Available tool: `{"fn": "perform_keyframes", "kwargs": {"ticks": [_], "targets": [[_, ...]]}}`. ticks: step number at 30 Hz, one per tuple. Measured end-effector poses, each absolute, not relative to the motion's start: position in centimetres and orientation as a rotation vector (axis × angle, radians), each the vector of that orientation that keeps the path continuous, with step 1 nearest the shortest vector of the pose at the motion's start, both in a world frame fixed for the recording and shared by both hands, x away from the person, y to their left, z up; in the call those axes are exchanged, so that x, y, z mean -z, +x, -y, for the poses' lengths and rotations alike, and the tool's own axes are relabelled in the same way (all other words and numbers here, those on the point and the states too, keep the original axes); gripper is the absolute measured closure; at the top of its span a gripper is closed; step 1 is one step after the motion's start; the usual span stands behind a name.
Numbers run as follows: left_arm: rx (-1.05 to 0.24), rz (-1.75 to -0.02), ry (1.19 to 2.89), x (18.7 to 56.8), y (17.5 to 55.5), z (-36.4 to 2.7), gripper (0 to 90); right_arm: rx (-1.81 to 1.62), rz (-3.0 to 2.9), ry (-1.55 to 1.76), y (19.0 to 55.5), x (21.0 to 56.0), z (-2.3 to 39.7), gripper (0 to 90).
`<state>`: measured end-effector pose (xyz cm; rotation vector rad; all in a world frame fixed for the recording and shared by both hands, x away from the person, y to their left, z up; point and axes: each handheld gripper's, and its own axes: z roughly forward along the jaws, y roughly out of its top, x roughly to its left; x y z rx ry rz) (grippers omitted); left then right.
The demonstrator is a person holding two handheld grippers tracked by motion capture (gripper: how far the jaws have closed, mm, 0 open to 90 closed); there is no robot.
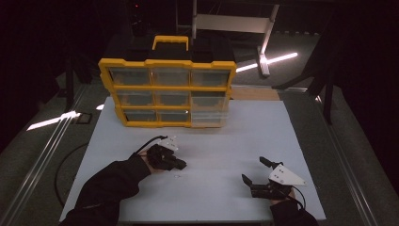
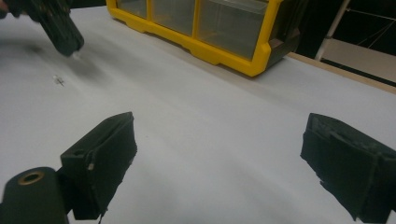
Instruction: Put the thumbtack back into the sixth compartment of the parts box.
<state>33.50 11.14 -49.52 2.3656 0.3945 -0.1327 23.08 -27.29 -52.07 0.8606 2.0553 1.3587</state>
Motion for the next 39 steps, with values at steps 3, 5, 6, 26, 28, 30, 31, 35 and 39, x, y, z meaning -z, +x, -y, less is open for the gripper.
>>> {"fn": "perform_keyframes", "kwargs": {"ticks": [3,5,6,26,28,30,31,35,39], "targets": [[0.118,-0.372,2.351,48.5,33.6,-10.9,86.0,-1.361,-2.052,0.866,23.1,52.1,27.3,9.9],[0.121,-0.364,2.342,48.0,33.7,-10.9,85.9,-1.361,-2.054,0.863,23.1,52.1,27.3,10.0],[0.114,-0.356,2.331,47.2,33.9,-10.7,85.9,-1.360,-2.055,0.861,23.1,52.1,27.3,10.0],[0.019,-0.248,2.244,38.7,35.2,-9.9,85.9,-1.363,-2.050,0.865,23.1,52.1,27.3,9.9],[0.018,-0.245,2.233,37.9,35.5,-9.8,86.0,-1.363,-2.054,0.860,23.1,52.1,27.3,9.9],[0.009,-0.248,2.219,37.2,35.8,-9.6,86.0,-1.362,-2.054,0.857,23.1,52.1,27.3,9.9],[0.009,-0.244,2.215,36.9,36.0,-9.4,85.9,-1.362,-2.054,0.858,23.1,52.1,27.3,9.9],[0.003,-0.246,2.184,35.8,36.7,-9.0,85.9,-1.365,-2.049,0.865,23.1,52.0,27.3,9.9],[-0.010,-0.251,2.168,35.0,37.3,-8.8,85.9,-1.366,-2.050,0.864,23.1,52.0,27.3,9.9]]}}
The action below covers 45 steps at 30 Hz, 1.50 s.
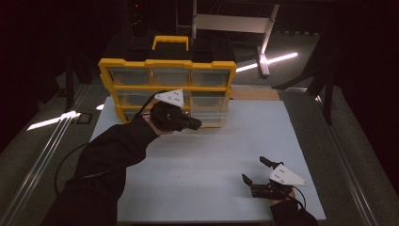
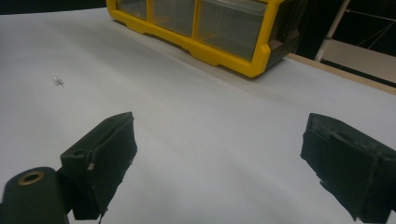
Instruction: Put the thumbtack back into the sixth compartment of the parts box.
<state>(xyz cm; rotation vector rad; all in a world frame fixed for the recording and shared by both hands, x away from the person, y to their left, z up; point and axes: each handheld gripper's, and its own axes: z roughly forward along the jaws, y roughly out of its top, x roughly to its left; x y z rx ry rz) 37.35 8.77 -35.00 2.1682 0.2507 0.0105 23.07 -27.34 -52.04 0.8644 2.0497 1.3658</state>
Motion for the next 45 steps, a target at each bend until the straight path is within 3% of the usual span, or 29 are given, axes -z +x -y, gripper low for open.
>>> {"fn": "perform_keyframes", "kwargs": {"ticks": [19,45], "targets": [[-0.075,-0.331,2.059,32.3,40.7,-8.4,85.9,-1.371,-2.048,0.864,23.1,52.0,27.4,9.9],[-0.104,-0.504,2.007,35.0,43.3,-6.7,85.8,-1.370,-2.058,0.857,23.1,52.1,27.3,9.9]]}}
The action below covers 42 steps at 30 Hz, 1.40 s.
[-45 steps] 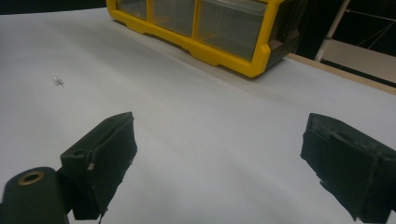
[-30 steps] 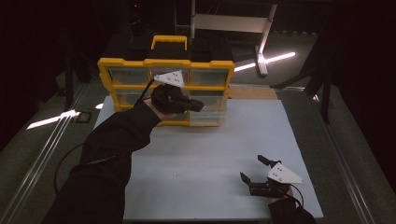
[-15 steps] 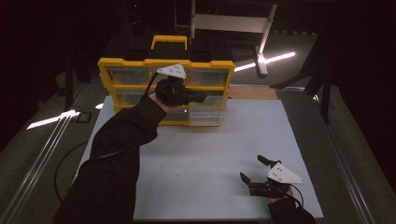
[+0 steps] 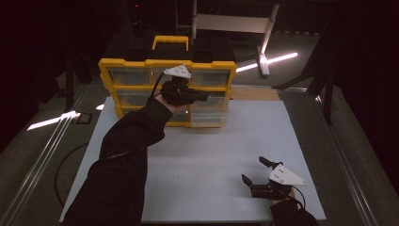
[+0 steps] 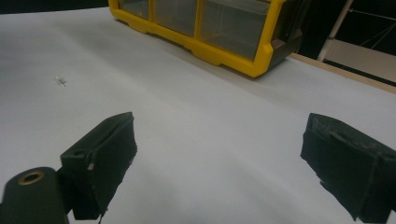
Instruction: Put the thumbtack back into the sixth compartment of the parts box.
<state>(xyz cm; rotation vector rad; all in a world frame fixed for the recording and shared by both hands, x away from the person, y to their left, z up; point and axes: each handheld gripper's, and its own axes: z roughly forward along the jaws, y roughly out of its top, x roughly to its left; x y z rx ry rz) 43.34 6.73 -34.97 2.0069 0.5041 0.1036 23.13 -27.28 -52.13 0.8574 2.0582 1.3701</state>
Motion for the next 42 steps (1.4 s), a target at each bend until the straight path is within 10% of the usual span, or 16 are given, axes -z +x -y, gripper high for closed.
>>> {"fn": "perform_keyframes", "kwargs": {"ticks": [15,21,42], "targets": [[-0.085,-0.564,2.073,36.1,43.6,-6.1,85.4,-1.372,-2.059,0.860,23.2,52.2,27.3,9.9],[-0.108,-0.613,2.074,36.0,43.6,-6.0,54.3,-1.368,-2.060,0.863,23.1,52.1,27.3,9.9],[-0.007,-0.515,2.030,35.2,41.2,-8.6,7.1,-1.365,-2.060,0.859,23.1,52.1,27.3,9.9]]}}
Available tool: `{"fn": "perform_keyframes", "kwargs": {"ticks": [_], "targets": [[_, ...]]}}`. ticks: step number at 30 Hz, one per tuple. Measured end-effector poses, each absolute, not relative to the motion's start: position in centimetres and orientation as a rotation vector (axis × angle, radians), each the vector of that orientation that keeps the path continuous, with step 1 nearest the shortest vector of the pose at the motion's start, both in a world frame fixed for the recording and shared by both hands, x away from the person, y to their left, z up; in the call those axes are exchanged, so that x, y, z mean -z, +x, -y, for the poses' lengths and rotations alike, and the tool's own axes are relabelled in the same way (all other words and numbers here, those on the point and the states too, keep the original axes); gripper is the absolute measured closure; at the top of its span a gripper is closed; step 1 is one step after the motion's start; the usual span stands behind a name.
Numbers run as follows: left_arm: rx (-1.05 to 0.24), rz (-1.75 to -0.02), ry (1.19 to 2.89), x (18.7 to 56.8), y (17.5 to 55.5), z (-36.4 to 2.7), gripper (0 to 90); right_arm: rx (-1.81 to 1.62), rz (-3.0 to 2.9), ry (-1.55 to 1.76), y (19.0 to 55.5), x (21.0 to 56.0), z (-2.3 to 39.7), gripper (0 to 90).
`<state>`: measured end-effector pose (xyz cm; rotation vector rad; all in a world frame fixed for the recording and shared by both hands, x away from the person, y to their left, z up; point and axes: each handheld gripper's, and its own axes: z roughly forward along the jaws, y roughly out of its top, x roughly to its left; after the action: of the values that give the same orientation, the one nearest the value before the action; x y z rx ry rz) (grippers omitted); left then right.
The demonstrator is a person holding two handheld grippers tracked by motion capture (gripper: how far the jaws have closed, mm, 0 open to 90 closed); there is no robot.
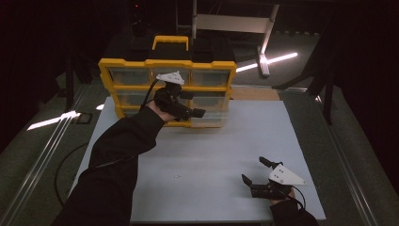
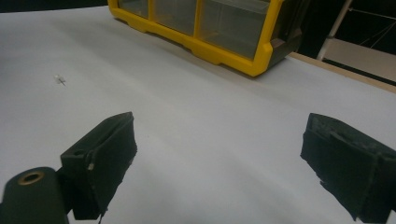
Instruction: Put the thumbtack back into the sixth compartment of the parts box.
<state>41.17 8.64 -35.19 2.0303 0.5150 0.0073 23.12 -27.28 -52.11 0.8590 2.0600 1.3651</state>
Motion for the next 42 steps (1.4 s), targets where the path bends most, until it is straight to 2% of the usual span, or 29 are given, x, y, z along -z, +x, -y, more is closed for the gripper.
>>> {"fn": "perform_keyframes", "kwargs": {"ticks": [4,10,15,25,42], "targets": [[-0.007,-0.507,2.033,35.4,40.5,-9.1,1.8,-1.365,-2.058,0.858,23.1,52.1,27.3,9.9],[-0.036,-0.502,2.037,36.0,39.4,-9.8,1.6,-1.365,-2.059,0.861,23.1,52.1,27.3,10.0],[0.011,-0.467,2.046,36.7,38.4,-10.3,0.6,-1.365,-2.059,0.861,23.1,52.1,27.3,9.9],[0.019,-0.445,2.062,38.4,36.5,-11.0,0.1,-1.364,-2.059,0.863,23.1,52.1,27.2,10.0],[0.074,-0.443,2.093,43.5,34.4,-12.5,0.2,-1.363,-2.063,0.862,23.1,52.2,27.2,10.0]]}}
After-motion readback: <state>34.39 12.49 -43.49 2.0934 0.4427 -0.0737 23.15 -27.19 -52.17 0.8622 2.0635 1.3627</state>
